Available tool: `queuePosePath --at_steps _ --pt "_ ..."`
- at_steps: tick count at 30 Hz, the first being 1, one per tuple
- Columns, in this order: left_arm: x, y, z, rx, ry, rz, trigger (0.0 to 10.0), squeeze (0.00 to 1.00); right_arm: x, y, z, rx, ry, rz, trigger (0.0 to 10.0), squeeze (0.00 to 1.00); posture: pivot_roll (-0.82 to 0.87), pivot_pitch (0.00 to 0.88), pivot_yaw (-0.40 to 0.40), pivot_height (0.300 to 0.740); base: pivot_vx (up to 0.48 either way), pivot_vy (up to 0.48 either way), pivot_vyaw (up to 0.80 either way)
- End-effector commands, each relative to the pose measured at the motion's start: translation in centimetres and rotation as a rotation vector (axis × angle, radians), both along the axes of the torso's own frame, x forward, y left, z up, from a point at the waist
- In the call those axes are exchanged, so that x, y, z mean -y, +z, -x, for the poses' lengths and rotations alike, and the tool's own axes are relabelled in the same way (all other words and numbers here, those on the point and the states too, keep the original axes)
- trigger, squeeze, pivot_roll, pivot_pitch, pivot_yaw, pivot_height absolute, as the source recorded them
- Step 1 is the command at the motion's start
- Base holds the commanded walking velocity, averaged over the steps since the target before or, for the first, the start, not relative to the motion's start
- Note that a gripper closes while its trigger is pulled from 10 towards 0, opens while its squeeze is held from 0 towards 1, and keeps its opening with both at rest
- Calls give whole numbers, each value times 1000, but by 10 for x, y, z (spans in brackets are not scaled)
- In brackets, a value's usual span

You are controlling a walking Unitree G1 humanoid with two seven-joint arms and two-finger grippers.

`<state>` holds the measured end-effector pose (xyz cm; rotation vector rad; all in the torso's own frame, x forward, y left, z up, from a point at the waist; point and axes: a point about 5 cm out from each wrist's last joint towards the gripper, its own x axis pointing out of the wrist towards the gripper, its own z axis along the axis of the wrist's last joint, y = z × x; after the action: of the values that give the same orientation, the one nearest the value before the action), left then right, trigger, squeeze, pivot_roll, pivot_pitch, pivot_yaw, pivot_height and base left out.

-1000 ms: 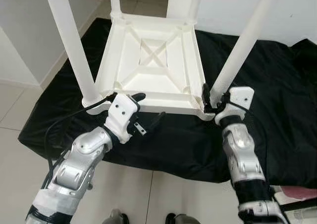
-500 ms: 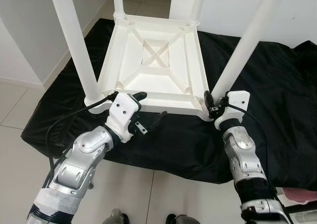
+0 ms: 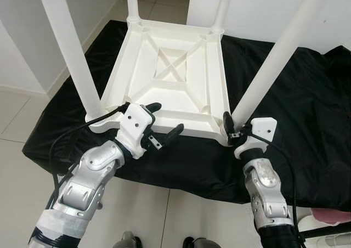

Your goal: Building children table

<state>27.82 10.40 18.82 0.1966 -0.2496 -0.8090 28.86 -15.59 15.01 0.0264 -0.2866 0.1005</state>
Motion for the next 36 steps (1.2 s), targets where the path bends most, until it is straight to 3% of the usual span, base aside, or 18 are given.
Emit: queuePosePath --at_steps 1,2,3,4,5,10,11,12,22,36 --pt "2 -4 2 -8 -52 -26 10000 0 -4 -7 2 -37 9 -4 10000 0 41 121 -54 740 0 0 0" --pt "2 -4 2 -8 -54 -28 10000 0 -4 -3 0 -27 -1 -7 10000 0 42 120 -55 740 0 0 0" --pt "2 -4 1 -8 -57 -29 10000 0 -2 1 -2 -9 -25 -10 10000 396 44 119 -56 740 0 0 0" --pt "2 -4 1 -8 -57 -29 10000 0 -2 1 -2 -9 -25 -10 10000 396 44 119 -56 740 0 0 0" --pt "3 -4 1 -7 -58 -30 10000 0 0 5 -3 1 -38 -26 10000 1000 44 119 -56 740 0 0 0" --pt "3 -4 2 -7 -62 -31 10000 0 -1 15 -4 30 -60 -33 10000 1000 48 116 -61 740 0 0 0" --pt "4 -4 3 -8 -66 -32 10000 0 -3 20 -6 41 -63 -30 10000 863 50 114 -63 740 0 0 0" --pt "5 -5 4 -10 -69 -31 10000 0 -6 25 -7 47 -66 -21 10000 0 49 114 -63 740 0 0 0" --pt "9 -4 4 -2 -81 -29 10000 0 -25 60 -21 120 -66 24 10000 0 63 92 -78 740 0 0 0" --pt "10 -8 8 -17 -98 -43 10000 0 -22 74 -22 153 -103 18 10000 0 63 92 -81 740 0 0 0"
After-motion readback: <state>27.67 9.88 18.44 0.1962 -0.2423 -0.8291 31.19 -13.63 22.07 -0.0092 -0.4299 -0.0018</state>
